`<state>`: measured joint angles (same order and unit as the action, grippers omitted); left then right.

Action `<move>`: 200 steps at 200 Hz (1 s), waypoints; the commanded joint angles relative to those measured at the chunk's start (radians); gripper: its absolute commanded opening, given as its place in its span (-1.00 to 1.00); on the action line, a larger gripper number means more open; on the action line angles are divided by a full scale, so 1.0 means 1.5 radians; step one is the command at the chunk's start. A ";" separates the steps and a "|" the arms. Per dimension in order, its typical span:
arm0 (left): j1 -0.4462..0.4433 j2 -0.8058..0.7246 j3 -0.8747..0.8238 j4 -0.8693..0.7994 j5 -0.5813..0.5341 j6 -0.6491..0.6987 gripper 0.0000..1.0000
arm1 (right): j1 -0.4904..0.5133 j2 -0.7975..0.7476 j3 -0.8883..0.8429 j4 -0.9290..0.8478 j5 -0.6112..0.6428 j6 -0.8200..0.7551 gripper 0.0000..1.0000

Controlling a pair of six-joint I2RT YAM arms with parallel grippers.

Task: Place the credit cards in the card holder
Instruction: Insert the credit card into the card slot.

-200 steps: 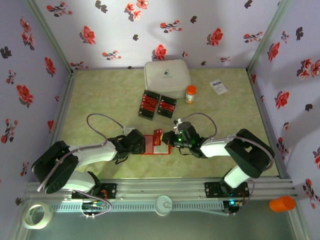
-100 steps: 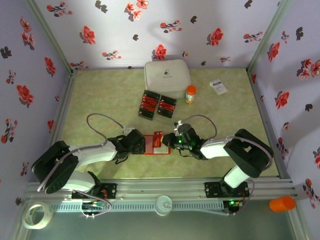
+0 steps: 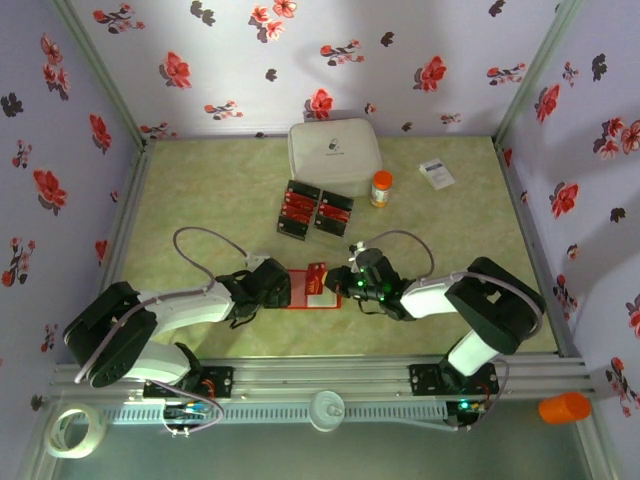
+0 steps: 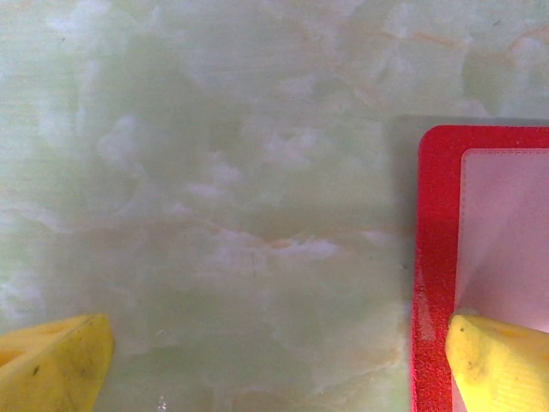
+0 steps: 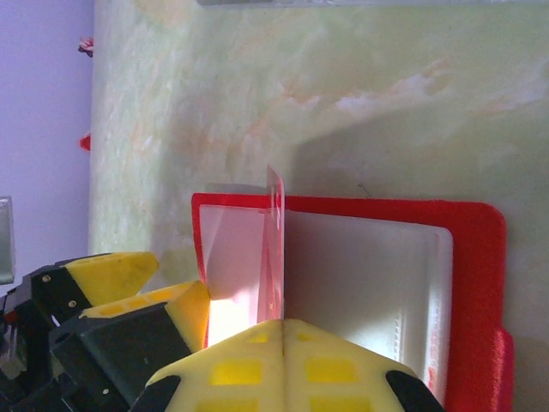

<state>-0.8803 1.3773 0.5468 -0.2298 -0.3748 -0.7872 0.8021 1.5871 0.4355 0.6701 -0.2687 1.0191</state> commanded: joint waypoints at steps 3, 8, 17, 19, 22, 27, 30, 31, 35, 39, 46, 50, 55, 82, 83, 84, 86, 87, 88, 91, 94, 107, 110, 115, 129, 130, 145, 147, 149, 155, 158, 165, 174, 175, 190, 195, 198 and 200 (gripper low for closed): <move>0.004 0.013 -0.012 0.007 -0.003 -0.015 1.00 | 0.009 0.022 -0.010 0.040 -0.012 0.019 -1.00; 0.005 0.013 -0.013 0.007 -0.004 -0.015 1.00 | 0.010 0.025 -0.010 0.044 -0.011 0.019 -1.00; 0.005 0.013 -0.013 0.007 -0.003 -0.014 1.00 | 0.011 0.026 -0.012 0.049 -0.011 0.022 -1.00; 0.005 0.013 -0.013 0.007 -0.003 -0.016 1.00 | 0.011 0.027 -0.012 0.049 -0.012 0.022 -1.00; 0.004 0.013 -0.013 0.007 -0.003 -0.014 1.00 | 0.011 0.027 -0.012 0.050 -0.012 0.023 -1.00; 0.005 0.013 -0.013 0.007 -0.003 -0.014 1.00 | 0.011 0.027 -0.013 0.050 -0.012 0.024 -1.00; 0.005 0.013 -0.013 0.008 -0.003 -0.014 1.00 | 0.012 0.026 -0.014 0.051 -0.011 0.024 -1.00; 0.004 0.013 -0.013 0.008 -0.004 -0.014 1.00 | 0.012 0.026 -0.014 0.051 -0.011 0.024 -1.00; 0.005 0.013 -0.012 0.008 -0.003 -0.014 0.99 | 0.011 0.026 -0.015 0.051 -0.011 0.024 -1.00; 0.004 0.013 -0.013 0.008 -0.002 -0.014 1.00 | 0.012 0.026 -0.016 0.050 -0.009 0.024 -1.00; 0.005 0.013 -0.013 0.008 -0.002 -0.015 1.00 | 0.013 0.024 -0.018 0.051 -0.007 0.024 -1.00; 0.005 0.013 -0.013 0.008 -0.002 -0.014 0.99 | 0.013 0.023 -0.019 0.050 -0.006 0.025 -1.00; 0.005 0.013 -0.013 0.008 -0.003 -0.014 1.00 | 0.012 0.022 -0.020 0.048 -0.005 0.024 -1.00; 0.004 0.013 -0.013 0.009 -0.003 -0.014 1.00 | 0.015 0.018 -0.026 0.042 -0.001 0.027 -1.00; 0.005 0.013 -0.013 0.009 -0.002 -0.015 1.00 | 0.015 0.017 -0.026 0.042 -0.001 0.027 -1.00; 0.005 0.013 -0.013 0.009 -0.002 -0.014 1.00 | 0.015 0.017 -0.026 0.041 -0.001 0.027 -1.00; 0.005 0.013 -0.013 0.009 -0.002 -0.014 1.00 | 0.015 0.017 -0.026 0.041 -0.001 0.027 -1.00; 0.004 0.013 -0.013 0.009 -0.002 -0.014 1.00 | 0.015 0.017 -0.026 0.040 -0.001 0.027 -1.00; 0.005 0.013 -0.013 0.009 -0.002 -0.014 1.00 | 0.015 0.017 -0.026 0.040 -0.001 0.027 -1.00; 0.004 0.012 -0.013 0.009 -0.002 -0.014 1.00 | 0.016 0.017 -0.027 0.039 -0.001 0.027 -1.00; 0.004 0.012 -0.013 0.009 -0.002 -0.014 1.00 | 0.016 0.017 -0.027 0.038 -0.001 0.027 -1.00; 0.005 0.012 -0.015 0.010 -0.002 -0.015 1.00 | 0.018 0.016 -0.027 0.034 -0.003 0.027 -1.00; 0.005 0.012 -0.015 0.010 -0.002 -0.015 1.00 | 0.018 0.016 -0.026 0.033 -0.003 0.027 -1.00; 0.005 0.012 -0.016 0.010 -0.002 -0.015 1.00 | 0.018 0.016 -0.027 0.032 -0.003 0.027 -1.00; 0.004 0.012 -0.016 0.011 -0.002 -0.015 1.00 | 0.022 0.017 -0.025 0.029 -0.003 0.027 -1.00; 0.005 0.012 -0.016 0.011 -0.003 -0.015 1.00 | 0.022 0.017 -0.025 0.029 -0.003 0.027 -1.00; 0.005 0.011 -0.016 0.011 -0.002 -0.015 1.00 | 0.025 0.020 -0.024 0.027 -0.003 0.028 -1.00; 0.005 0.011 -0.016 0.011 -0.003 -0.014 1.00 | 0.026 0.019 -0.025 0.027 -0.003 0.028 -1.00; 0.005 0.011 -0.016 0.011 -0.002 -0.014 1.00 | 0.026 0.019 -0.025 0.028 -0.002 0.029 -1.00; 0.004 0.011 -0.016 0.011 -0.002 -0.015 1.00 | 0.027 0.020 -0.024 0.027 -0.002 0.030 -1.00; 0.005 0.011 -0.017 0.011 -0.002 -0.015 1.00 | 0.028 0.020 -0.025 0.026 -0.001 0.030 -1.00; 0.004 0.011 -0.016 0.011 -0.002 -0.015 0.99 | 0.029 0.019 -0.025 0.025 0.001 0.031 -1.00; 0.005 0.011 -0.017 0.011 -0.002 -0.015 1.00 | 0.029 0.017 -0.027 0.022 0.002 0.033 -1.00; 0.005 0.011 -0.017 0.011 -0.003 -0.016 1.00 | 0.030 0.017 -0.027 0.021 0.002 0.033 -1.00; 0.005 0.011 -0.017 0.011 -0.002 -0.015 1.00 | 0.031 0.013 -0.030 0.018 0.005 0.034 -1.00; 0.005 0.011 -0.017 0.011 -0.002 -0.015 1.00 | 0.030 0.012 -0.030 0.014 0.005 0.034 -1.00; 0.005 0.011 -0.017 0.011 -0.002 -0.015 1.00 | 0.031 0.012 -0.030 0.011 0.005 0.035 -1.00; 0.005 0.011 -0.017 0.011 -0.003 -0.014 1.00 | 0.031 0.011 -0.030 0.010 0.005 0.034 -1.00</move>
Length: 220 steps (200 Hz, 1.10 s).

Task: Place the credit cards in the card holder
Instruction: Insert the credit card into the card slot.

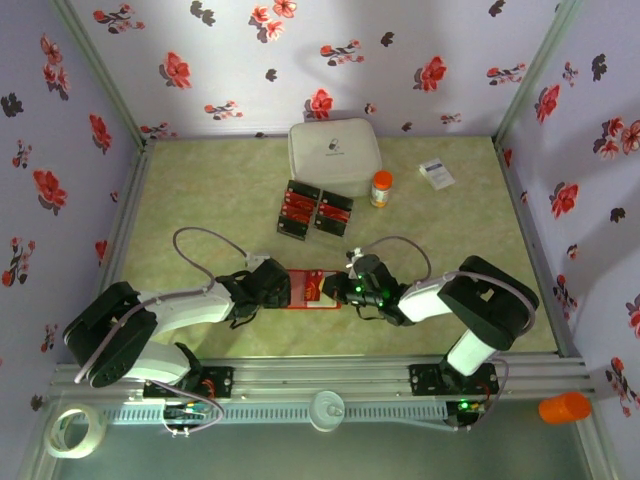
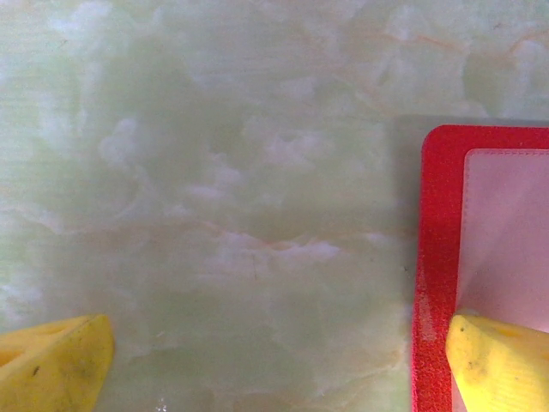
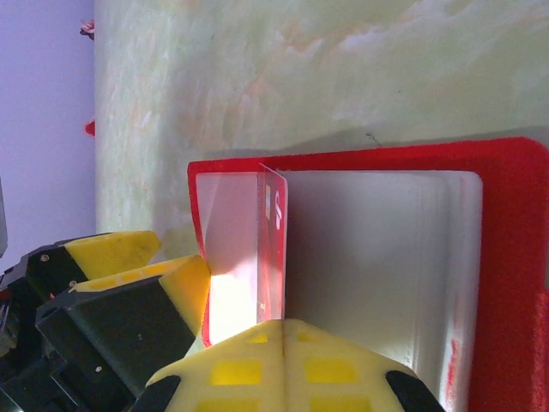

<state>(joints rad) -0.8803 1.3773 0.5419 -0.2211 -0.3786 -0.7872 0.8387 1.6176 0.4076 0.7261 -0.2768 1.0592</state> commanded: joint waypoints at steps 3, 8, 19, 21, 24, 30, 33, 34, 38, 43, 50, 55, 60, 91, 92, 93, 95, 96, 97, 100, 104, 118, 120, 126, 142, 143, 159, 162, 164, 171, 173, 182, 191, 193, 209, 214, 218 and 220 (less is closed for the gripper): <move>0.005 0.011 -0.013 0.005 0.001 -0.015 1.00 | 0.007 -0.010 -0.011 -0.030 0.011 0.008 -1.00; 0.005 0.011 -0.013 0.005 0.001 -0.015 1.00 | 0.007 -0.012 -0.011 -0.034 0.011 0.008 -1.00; 0.004 0.011 -0.013 0.005 0.000 -0.014 1.00 | 0.008 -0.015 -0.011 -0.041 0.012 0.009 -1.00; 0.004 0.011 -0.013 0.005 0.000 -0.015 1.00 | 0.008 -0.016 -0.011 -0.042 0.012 0.009 -1.00; 0.004 0.012 -0.013 0.005 0.000 -0.015 1.00 | 0.008 -0.016 -0.012 -0.044 0.012 0.009 -1.00; 0.005 0.011 -0.013 0.005 0.001 -0.014 1.00 | 0.009 -0.017 -0.012 -0.049 0.013 0.009 -1.00; 0.005 0.011 -0.013 0.005 0.001 -0.015 1.00 | 0.009 -0.019 -0.011 -0.051 0.013 0.009 -1.00; 0.005 0.011 -0.013 0.005 0.001 -0.015 1.00 | 0.009 -0.019 -0.012 -0.052 0.013 0.008 -1.00; 0.005 0.011 -0.013 0.005 0.001 -0.014 0.99 | 0.009 -0.019 -0.012 -0.055 0.014 0.009 -1.00; 0.005 0.011 -0.013 0.005 0.000 -0.014 0.99 | 0.010 -0.021 -0.012 -0.059 0.014 0.009 -1.00; 0.005 0.011 -0.013 0.005 0.001 -0.014 1.00 | 0.011 -0.023 -0.011 -0.062 0.014 0.009 -1.00; 0.004 0.011 -0.013 0.005 0.000 -0.014 0.99 | 0.012 -0.023 -0.011 -0.065 0.014 0.009 -1.00; 0.005 0.012 -0.013 0.005 0.001 -0.015 1.00 | 0.012 -0.023 -0.009 -0.069 0.014 0.009 -1.00; 0.004 0.012 -0.015 0.006 0.001 -0.015 1.00 | 0.012 -0.013 0.002 -0.081 0.006 0.009 -1.00; 0.005 0.012 -0.015 0.006 0.001 -0.014 1.00 | 0.012 -0.013 0.003 -0.081 0.006 0.009 -1.00; 0.005 0.012 -0.015 0.006 0.001 -0.014 1.00 | 0.012 -0.013 0.004 -0.082 0.006 0.009 -1.00; 0.005 0.013 -0.015 0.006 0.000 -0.015 1.00 | 0.013 -0.012 0.005 -0.082 0.005 0.009 -1.00; 0.005 0.013 -0.015 0.006 0.000 -0.015 1.00 | 0.013 -0.011 0.006 -0.083 0.004 0.009 -1.00; 0.005 0.013 -0.015 0.006 0.000 -0.014 1.00 | 0.013 -0.011 0.006 -0.083 0.004 0.009 -1.00; 0.005 0.013 -0.015 0.006 0.001 -0.014 1.00 | 0.013 -0.009 0.007 -0.083 0.002 0.009 -1.00; 0.004 0.013 -0.015 0.006 0.000 -0.015 1.00 | 0.013 -0.007 0.009 -0.084 0.001 0.010 -1.00; 0.005 0.015 -0.016 0.008 0.001 -0.015 1.00 | 0.013 0.000 0.016 -0.086 -0.004 0.010 -1.00; 0.005 0.015 -0.016 0.008 0.001 -0.016 1.00 | 0.013 0.001 0.017 -0.085 -0.005 0.010 -1.00; 0.004 0.017 -0.016 0.009 0.001 -0.016 1.00 | 0.013 0.004 0.020 -0.088 -0.007 0.010 -1.00; 0.004 0.018 -0.016 0.010 0.000 -0.016 1.00 | 0.013 0.011 0.029 -0.093 -0.014 0.008 -1.00; 0.005 0.018 -0.016 0.010 0.000 -0.015 1.00 | 0.013 0.012 0.030 -0.094 -0.015 0.008 -1.00; 0.005 0.019 -0.016 0.012 0.002 -0.016 1.00 | 0.013 0.015 0.039 -0.104 -0.020 0.005 -1.00; 0.005 0.019 -0.016 0.012 0.002 -0.016 1.00 | 0.014 0.016 0.040 -0.105 -0.021 0.004 -1.00; 0.005 0.019 -0.016 0.012 0.002 -0.016 0.99 | 0.013 0.016 0.041 -0.107 -0.022 0.004 -1.00; 0.005 0.020 -0.016 0.013 0.002 -0.016 0.99 | 0.013 0.018 0.045 -0.111 -0.024 0.002 -1.00; 0.005 0.020 -0.016 0.013 0.001 -0.016 0.99 | 0.013 0.018 0.046 -0.113 -0.024 0.002 -1.00; 0.005 0.020 -0.016 0.014 0.003 -0.015 1.00 | 0.013 0.022 0.053 -0.119 -0.029 0.001 -1.00; 0.005 0.019 -0.016 0.015 0.002 -0.016 1.00 | 0.014 0.026 0.060 -0.123 -0.034 -0.001 -1.00; 0.005 0.020 -0.016 0.015 0.002 -0.015 1.00 | 0.014 0.027 0.061 -0.124 -0.035 0.000 -1.00; 0.004 0.021 -0.015 0.016 0.004 -0.015 1.00 | 0.015 0.037 0.074 -0.131 -0.043 -0.003 -1.00; 0.004 0.020 -0.015 0.017 0.004 -0.014 1.00 | 0.015 0.040 0.078 -0.134 -0.044 -0.003 -1.00; 0.005 0.020 -0.015 0.016 0.003 -0.015 1.00 | 0.016 0.042 0.082 -0.137 -0.045 -0.005 -1.00; 0.005 0.020 -0.015 0.016 0.004 -0.014 1.00 | 0.017 0.043 0.084 -0.138 -0.046 -0.005 -1.00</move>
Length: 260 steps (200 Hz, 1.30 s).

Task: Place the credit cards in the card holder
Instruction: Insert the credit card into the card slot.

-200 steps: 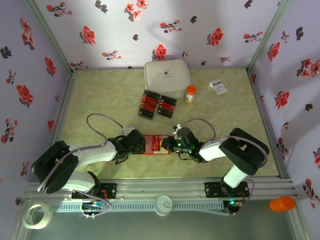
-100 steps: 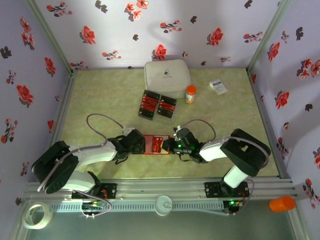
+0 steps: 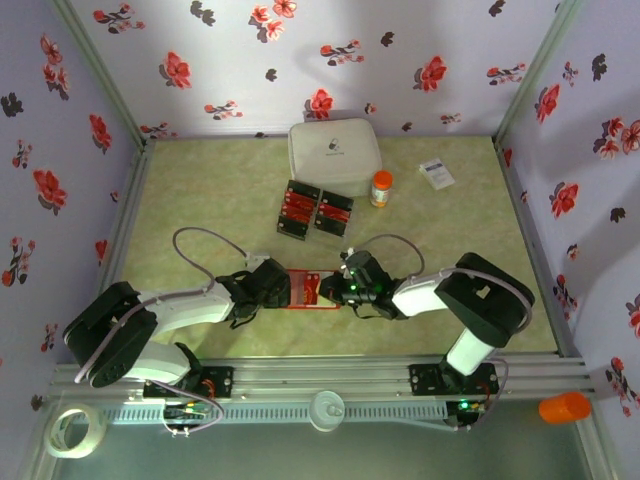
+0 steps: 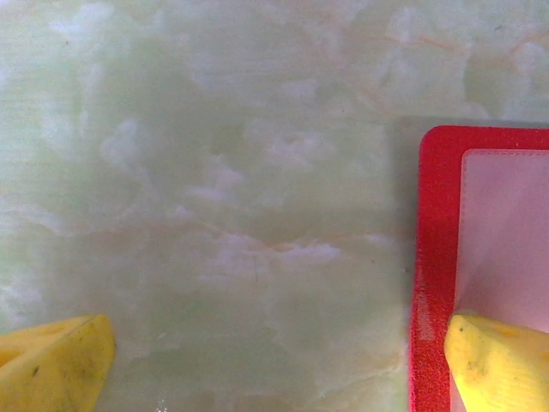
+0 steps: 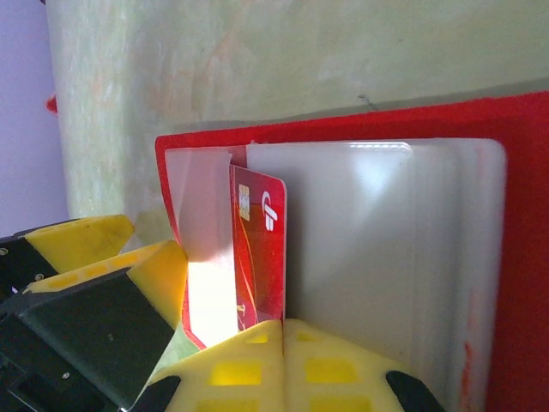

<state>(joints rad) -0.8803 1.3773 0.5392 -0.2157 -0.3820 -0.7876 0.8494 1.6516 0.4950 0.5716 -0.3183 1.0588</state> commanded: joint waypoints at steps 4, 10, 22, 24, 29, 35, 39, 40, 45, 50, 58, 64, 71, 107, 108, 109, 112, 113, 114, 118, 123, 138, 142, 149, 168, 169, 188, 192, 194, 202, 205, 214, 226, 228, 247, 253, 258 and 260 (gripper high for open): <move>0.005 0.020 -0.013 0.013 0.006 -0.015 1.00 | 0.010 0.023 0.031 -0.039 -0.021 -0.006 -1.00; 0.005 0.020 -0.012 0.013 0.006 -0.014 1.00 | 0.012 0.027 0.038 -0.045 -0.024 -0.008 -1.00; 0.005 0.019 -0.011 0.013 0.007 -0.013 0.99 | 0.015 0.035 0.054 -0.063 -0.032 -0.017 -1.00; 0.004 0.019 -0.011 0.013 0.006 -0.013 1.00 | 0.016 0.036 0.057 -0.067 -0.034 -0.019 -1.00; 0.004 0.018 -0.010 0.012 0.007 -0.013 1.00 | 0.016 0.036 0.063 -0.079 -0.038 -0.026 -0.93; 0.005 0.016 -0.009 0.010 0.007 -0.014 0.99 | 0.017 0.035 0.070 -0.095 -0.043 -0.036 -0.79; 0.004 0.014 -0.008 0.009 0.007 -0.012 1.00 | 0.016 0.032 0.075 -0.110 -0.044 -0.044 -0.71; 0.005 0.014 -0.008 0.009 0.006 -0.012 1.00 | 0.016 0.030 0.076 -0.114 -0.044 -0.047 -0.68; 0.005 0.012 -0.007 0.007 0.007 -0.012 0.99 | 0.016 0.023 0.083 -0.137 -0.042 -0.061 -0.57; 0.005 0.010 -0.006 0.005 0.006 -0.012 1.00 | 0.015 0.013 0.090 -0.165 -0.038 -0.078 -0.46; 0.005 0.005 -0.005 0.003 0.007 -0.013 0.99 | 0.014 -0.006 0.102 -0.210 -0.027 -0.102 -0.34; 0.004 0.000 -0.005 0.000 0.007 -0.012 1.00 | 0.014 -0.020 0.110 -0.240 -0.019 -0.121 -0.28; 0.004 -0.006 -0.005 -0.002 0.007 -0.013 1.00 | 0.014 -0.035 0.119 -0.274 -0.011 -0.139 -0.23; 0.009 -0.042 -0.005 -0.017 0.002 -0.012 0.99 | 0.012 -0.067 0.170 -0.388 0.010 -0.212 -0.33; 0.009 -0.042 -0.006 -0.017 0.002 -0.012 0.99 | 0.012 -0.066 0.172 -0.390 0.010 -0.213 -0.34; 0.009 -0.043 -0.006 -0.018 0.002 -0.012 1.00 | 0.012 -0.066 0.174 -0.392 0.011 -0.215 -0.35; 0.009 -0.045 -0.007 -0.017 0.001 -0.012 1.00 | 0.012 -0.065 0.179 -0.397 0.011 -0.218 -0.37; 0.010 -0.046 -0.007 -0.018 0.002 -0.012 1.00 | 0.012 -0.065 0.181 -0.398 0.011 -0.220 -0.39; 0.010 -0.047 -0.007 -0.019 0.002 -0.012 1.00 | 0.012 -0.064 0.182 -0.400 0.011 -0.221 -0.39; 0.012 -0.049 -0.009 -0.019 0.002 -0.012 0.99 | 0.012 -0.062 0.188 -0.405 0.011 -0.225 -0.44; 0.013 -0.052 -0.010 -0.019 0.002 -0.012 1.00 | 0.013 -0.059 0.194 -0.411 0.011 -0.230 -0.51; 0.017 -0.056 -0.016 -0.020 0.002 -0.013 1.00 | 0.012 -0.048 0.213 -0.422 0.012 -0.239 -0.68; 0.017 -0.056 -0.017 -0.019 0.002 -0.013 1.00 | 0.013 -0.045 0.217 -0.424 0.011 -0.241 -0.70; 0.018 -0.056 -0.021 -0.017 0.002 -0.014 1.00 | 0.012 -0.038 0.224 -0.424 0.010 -0.243 -0.74; 0.019 -0.049 -0.031 -0.008 0.002 -0.016 1.00 | 0.013 -0.018 0.239 -0.422 0.010 -0.243 -0.82; 0.019 -0.048 -0.032 -0.008 0.002 -0.017 1.00 | 0.013 -0.016 0.240 -0.422 0.009 -0.244 -0.82; 0.020 -0.038 -0.042 0.005 0.004 -0.022 1.00 | 0.014 0.005 0.252 -0.419 0.007 -0.244 -0.85; 0.020 -0.036 -0.045 0.008 0.004 -0.023 1.00 | 0.014 0.009 0.253 -0.419 0.007 -0.244 -0.86; 0.019 -0.035 -0.045 0.009 0.005 -0.024 1.00 | 0.014 0.011 0.254 -0.418 0.007 -0.244 -0.86; 0.019 -0.031 -0.050 0.015 0.005 -0.025 1.00 | 0.014 0.018 0.258 -0.416 0.006 -0.243 -0.87; 0.020 -0.029 -0.052 0.017 0.006 -0.026 1.00 | 0.014 0.021 0.259 -0.416 0.006 -0.244 -0.88; 0.020 -0.026 -0.055 0.023 0.007 -0.027 1.00 | 0.014 0.030 0.262 -0.418 0.006 -0.244 -0.88; 0.020 -0.022 -0.058 0.030 0.008 -0.027 1.00 | 0.015 0.040 0.266 -0.418 0.006 -0.246 -0.88; 0.020 -0.021 -0.058 0.031 0.008 -0.027 1.00 | 0.015 0.041 0.266 -0.418 0.005 -0.247 -0.88; 0.020 -0.016 -0.061 0.040 0.010 -0.028 1.00 | 0.017 0.061 0.275 -0.423 0.003 -0.250 -0.89; 0.019 -0.015 -0.061 0.042 0.010 -0.027 1.00 | 0.018 0.066 0.279 -0.424 0.002 -0.251 -0.89; 0.019 -0.014 -0.061 0.043 0.011 -0.027 1.00 | 0.020 0.071 0.281 -0.425 0.002 -0.252 -0.89; 0.020 -0.014 -0.062 0.044 0.011 -0.028 0.99 | 0.020 0.072 0.282 -0.425 0.001 -0.251 -0.90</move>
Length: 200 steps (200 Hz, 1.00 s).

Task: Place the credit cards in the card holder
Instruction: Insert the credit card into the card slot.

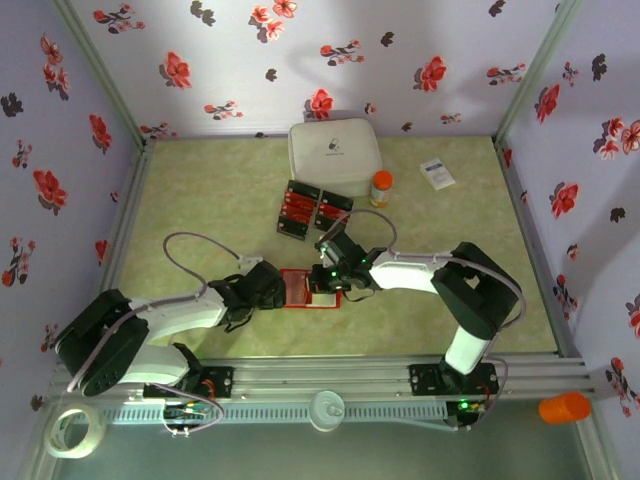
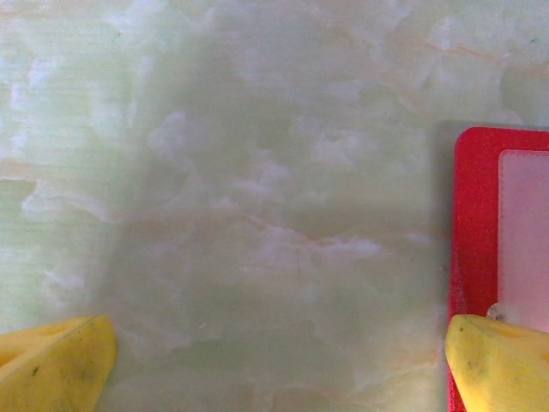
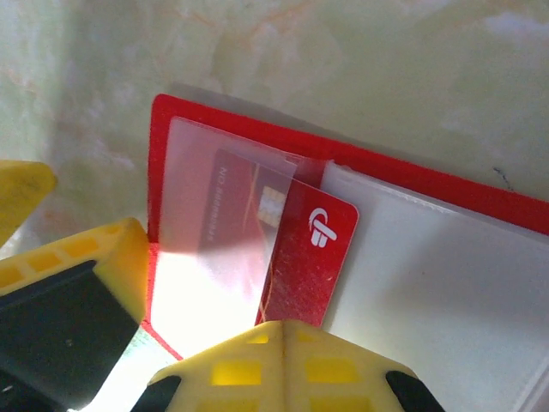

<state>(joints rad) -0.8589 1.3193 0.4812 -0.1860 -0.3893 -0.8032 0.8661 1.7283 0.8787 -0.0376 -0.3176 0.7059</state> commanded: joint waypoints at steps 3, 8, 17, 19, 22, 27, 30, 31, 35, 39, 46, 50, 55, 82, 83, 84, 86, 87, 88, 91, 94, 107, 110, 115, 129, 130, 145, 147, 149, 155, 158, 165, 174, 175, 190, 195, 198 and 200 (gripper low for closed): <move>0.005 0.024 -0.023 0.025 0.016 -0.018 1.00 | 0.010 0.024 0.028 -0.020 0.000 -0.016 -0.90; 0.005 0.026 -0.024 0.027 0.016 -0.018 1.00 | 0.011 0.029 0.030 -0.021 0.000 -0.017 -0.90; 0.005 0.026 -0.025 0.030 0.017 -0.018 1.00 | 0.014 0.037 0.035 -0.021 -0.001 -0.017 -0.92; 0.006 0.026 -0.024 0.031 0.018 -0.018 1.00 | 0.016 0.039 0.037 -0.021 -0.001 -0.015 -0.92; 0.006 0.026 -0.025 0.031 0.018 -0.018 1.00 | 0.016 0.041 0.039 -0.020 -0.001 -0.016 -0.92; 0.005 0.026 -0.024 0.032 0.019 -0.018 1.00 | 0.018 0.046 0.044 -0.021 -0.003 -0.016 -0.92; 0.006 0.025 -0.023 0.033 0.019 -0.018 1.00 | 0.020 0.049 0.047 -0.022 -0.003 -0.015 -0.93; 0.006 0.025 -0.024 0.032 0.019 -0.017 1.00 | 0.020 0.050 0.048 -0.022 -0.002 -0.015 -0.93; 0.006 0.025 -0.023 0.033 0.019 -0.018 1.00 | 0.023 0.053 0.051 -0.024 -0.003 -0.015 -0.93; 0.006 0.024 -0.022 0.032 0.021 -0.018 1.00 | 0.024 0.055 0.054 -0.024 -0.003 -0.015 -0.94; 0.005 0.022 -0.021 0.031 0.021 -0.018 1.00 | 0.027 0.061 0.060 -0.025 -0.003 -0.015 -0.94; 0.006 0.020 -0.019 0.030 0.022 -0.017 1.00 | 0.028 0.065 0.062 -0.025 -0.003 -0.014 -0.94; 0.006 0.017 -0.018 0.027 0.021 -0.018 1.00 | 0.029 0.068 0.064 -0.025 -0.003 -0.012 -0.94; 0.007 -0.013 -0.004 0.003 0.017 -0.014 1.00 | 0.031 0.076 0.075 -0.026 -0.001 -0.010 -0.94; 0.007 -0.015 -0.004 0.002 0.017 -0.013 1.00 | 0.031 0.076 0.076 -0.026 -0.001 -0.010 -0.94; 0.008 -0.016 -0.003 0.001 0.017 -0.013 1.00 | 0.031 0.077 0.076 -0.026 -0.001 -0.010 -0.94; 0.008 -0.019 -0.003 0.000 0.017 -0.014 1.00 | 0.031 0.077 0.076 -0.027 0.000 -0.010 -0.94; 0.009 -0.020 -0.003 -0.001 0.016 -0.014 1.00 | 0.031 0.077 0.076 -0.027 0.000 -0.010 -0.93; 0.009 -0.021 -0.002 -0.002 0.016 -0.014 1.00 | 0.030 0.077 0.076 -0.028 0.000 -0.010 -0.94; 0.010 -0.025 -0.002 -0.004 0.016 -0.013 1.00 | 0.031 0.078 0.077 -0.028 0.000 -0.011 -0.94; 0.011 -0.028 -0.001 -0.007 0.015 -0.012 1.00 | 0.031 0.077 0.078 -0.030 0.000 -0.011 -0.94; 0.016 -0.038 0.000 -0.015 0.014 -0.013 1.00 | 0.031 0.072 0.080 -0.033 0.000 -0.013 -0.94; 0.018 -0.040 0.000 -0.016 0.014 -0.012 1.00 | 0.031 0.070 0.080 -0.034 0.001 -0.013 -0.93; 0.019 -0.042 0.000 -0.017 0.015 -0.010 0.99 | 0.031 0.068 0.080 -0.036 0.000 -0.014 -0.93; 0.022 -0.041 -0.004 -0.018 0.016 -0.008 1.00 | 0.030 0.055 0.081 -0.045 0.003 -0.018 -0.91; 0.023 -0.042 -0.004 -0.017 0.016 -0.007 1.00 | 0.031 0.054 0.081 -0.046 0.003 -0.018 -0.91; 0.023 -0.036 -0.010 -0.011 0.019 -0.005 1.00 | 0.029 0.037 0.080 -0.056 0.009 -0.024 -0.89; 0.023 -0.035 -0.011 -0.010 0.019 -0.005 1.00 | 0.030 0.035 0.080 -0.057 0.010 -0.025 -0.89; 0.023 -0.034 -0.013 -0.009 0.019 -0.005 1.00 | 0.030 0.033 0.080 -0.058 0.011 -0.026 -0.89; 0.023 -0.032 -0.015 -0.005 0.021 -0.006 1.00 | 0.029 0.027 0.080 -0.064 0.014 -0.029 -0.88; 0.023 -0.030 -0.017 -0.003 0.023 -0.006 1.00 | 0.030 0.024 0.080 -0.067 0.015 -0.030 -0.88; 0.023 -0.026 -0.021 0.002 0.024 -0.007 1.00 | 0.028 0.017 0.080 -0.072 0.020 -0.033 -0.88; 0.023 -0.021 -0.025 0.009 0.027 -0.008 1.00 | 0.028 0.010 0.078 -0.080 0.027 -0.037 -0.87; 0.023 -0.020 -0.025 0.010 0.027 -0.008 1.00 | 0.027 0.009 0.079 -0.081 0.027 -0.038 -0.87; 0.023 -0.009 -0.029 0.016 0.028 -0.010 1.00 | 0.024 0.003 0.077 -0.089 0.035 -0.044 -0.87; 0.023 -0.007 -0.029 0.017 0.028 -0.011 0.99 | 0.023 0.001 0.076 -0.092 0.036 -0.044 -0.87; 0.023 -0.004 -0.030 0.019 0.028 -0.012 1.00 | 0.022 0.002 0.076 -0.094 0.037 -0.046 -0.88; 0.023 -0.003 -0.030 0.020 0.028 -0.011 1.00 | 0.021 0.001 0.076 -0.095 0.037 -0.046 -0.88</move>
<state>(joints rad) -0.8310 1.2785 0.4587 -0.1734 -0.3641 -0.8062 0.9035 1.7641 0.9791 -0.1261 -0.2985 0.6716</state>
